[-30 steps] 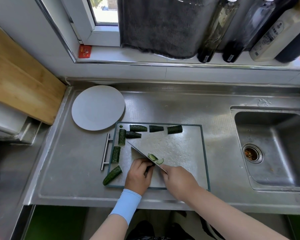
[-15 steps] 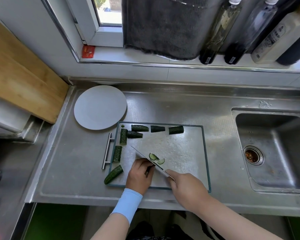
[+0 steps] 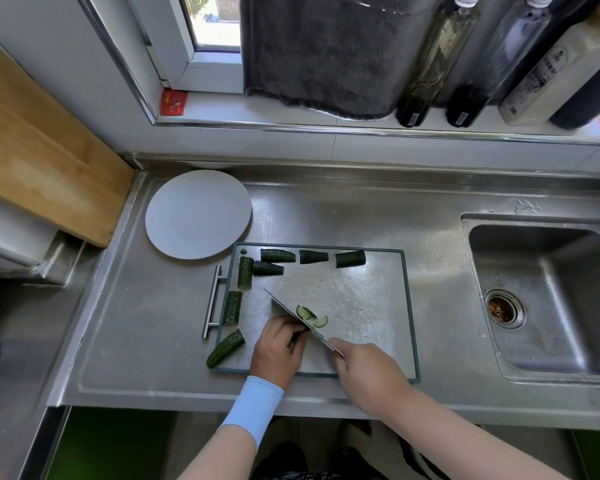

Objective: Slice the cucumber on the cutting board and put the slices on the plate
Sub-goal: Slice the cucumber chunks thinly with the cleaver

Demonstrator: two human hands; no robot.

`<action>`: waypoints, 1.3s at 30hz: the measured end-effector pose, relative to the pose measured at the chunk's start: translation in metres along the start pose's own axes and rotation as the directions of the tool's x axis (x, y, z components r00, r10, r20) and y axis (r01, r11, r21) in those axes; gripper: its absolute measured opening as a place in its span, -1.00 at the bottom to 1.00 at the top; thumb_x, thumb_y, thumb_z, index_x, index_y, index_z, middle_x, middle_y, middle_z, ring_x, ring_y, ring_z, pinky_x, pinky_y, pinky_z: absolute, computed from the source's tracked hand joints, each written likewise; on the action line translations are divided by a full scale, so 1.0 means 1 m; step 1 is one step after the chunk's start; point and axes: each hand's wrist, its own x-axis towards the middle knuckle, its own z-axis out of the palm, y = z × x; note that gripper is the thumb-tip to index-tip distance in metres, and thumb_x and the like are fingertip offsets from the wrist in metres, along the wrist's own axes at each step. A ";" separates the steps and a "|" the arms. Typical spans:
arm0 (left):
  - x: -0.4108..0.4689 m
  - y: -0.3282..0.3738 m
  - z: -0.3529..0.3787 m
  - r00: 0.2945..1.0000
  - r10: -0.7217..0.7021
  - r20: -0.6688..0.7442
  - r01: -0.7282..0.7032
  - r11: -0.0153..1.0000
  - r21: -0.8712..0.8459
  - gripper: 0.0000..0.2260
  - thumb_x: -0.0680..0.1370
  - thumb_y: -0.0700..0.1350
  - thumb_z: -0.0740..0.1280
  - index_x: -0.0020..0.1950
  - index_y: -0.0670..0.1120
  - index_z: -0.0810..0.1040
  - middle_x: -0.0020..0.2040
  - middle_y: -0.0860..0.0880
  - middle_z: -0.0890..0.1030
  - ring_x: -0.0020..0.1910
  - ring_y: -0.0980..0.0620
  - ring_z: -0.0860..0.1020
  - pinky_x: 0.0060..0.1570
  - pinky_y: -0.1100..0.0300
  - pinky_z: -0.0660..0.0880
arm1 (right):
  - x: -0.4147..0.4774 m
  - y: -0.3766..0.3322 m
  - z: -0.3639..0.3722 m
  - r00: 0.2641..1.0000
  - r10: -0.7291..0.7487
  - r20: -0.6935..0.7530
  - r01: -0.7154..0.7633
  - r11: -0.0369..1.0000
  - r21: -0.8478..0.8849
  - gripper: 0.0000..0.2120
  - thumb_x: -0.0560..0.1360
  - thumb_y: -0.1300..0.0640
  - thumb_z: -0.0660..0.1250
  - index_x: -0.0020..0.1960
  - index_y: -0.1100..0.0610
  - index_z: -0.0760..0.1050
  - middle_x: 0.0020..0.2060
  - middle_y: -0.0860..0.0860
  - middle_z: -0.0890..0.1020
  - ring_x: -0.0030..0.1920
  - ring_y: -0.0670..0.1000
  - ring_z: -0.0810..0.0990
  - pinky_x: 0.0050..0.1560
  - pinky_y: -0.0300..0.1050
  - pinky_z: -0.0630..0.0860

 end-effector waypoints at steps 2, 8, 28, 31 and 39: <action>0.000 0.000 0.000 1.000 -0.001 0.006 0.001 1.000 0.009 -0.85 0.37 -0.31 0.52 -0.11 -0.18 0.65 -0.10 -0.06 0.61 -0.03 0.00 0.55 0.06 0.40 0.39 | 0.009 -0.005 0.002 1.000 -0.001 -0.007 0.001 1.000 0.013 -0.73 0.67 0.06 0.05 0.21 -0.10 0.50 -0.33 -0.07 0.49 -0.32 0.00 0.44 -0.26 -0.10 0.39; 0.000 0.001 0.000 0.999 0.032 0.008 -0.032 0.999 0.017 -0.83 0.36 -0.35 0.51 -0.09 -0.21 0.65 -0.08 -0.09 0.59 -0.04 -0.01 0.53 0.05 0.40 0.38 | 0.024 -0.015 0.000 0.999 -0.030 -0.012 0.030 0.999 0.016 -0.66 0.69 0.03 0.05 0.35 -0.10 0.50 -0.12 0.03 0.64 -0.19 0.04 0.48 -0.14 -0.09 0.43; -0.001 0.002 -0.002 1.000 -0.022 -0.006 0.022 1.000 -0.001 -0.84 0.37 -0.29 0.53 -0.10 -0.17 0.65 -0.08 -0.07 0.61 -0.03 0.00 0.55 0.03 0.33 0.44 | -0.020 0.011 -0.005 0.997 -0.060 -0.046 0.057 0.997 -0.061 -0.76 0.69 0.05 0.06 0.21 -0.13 0.46 -0.39 -0.10 0.45 -0.42 -0.09 0.39 -0.42 -0.26 0.26; -0.001 0.002 -0.002 1.000 -0.020 -0.001 0.020 1.000 -0.005 -0.84 0.37 -0.29 0.53 -0.10 -0.17 0.65 -0.08 -0.07 0.61 -0.04 -0.01 0.55 0.02 0.31 0.46 | -0.018 0.009 -0.003 0.998 -0.050 -0.034 0.049 0.998 -0.044 -0.77 0.68 0.06 0.06 0.16 -0.12 0.47 -0.38 -0.08 0.46 -0.42 -0.09 0.38 -0.43 -0.28 0.24; -0.002 0.001 -0.001 1.000 -0.004 -0.012 0.004 1.000 0.014 -0.92 0.43 -0.23 0.47 -0.09 -0.18 0.64 -0.10 -0.06 0.60 -0.04 -0.01 0.55 0.04 0.36 0.41 | 0.010 -0.005 0.003 1.000 -0.014 0.002 0.014 1.000 0.024 -0.72 0.65 0.10 0.06 0.17 -0.07 0.52 -0.28 -0.05 0.54 -0.25 0.03 0.49 -0.21 -0.09 0.44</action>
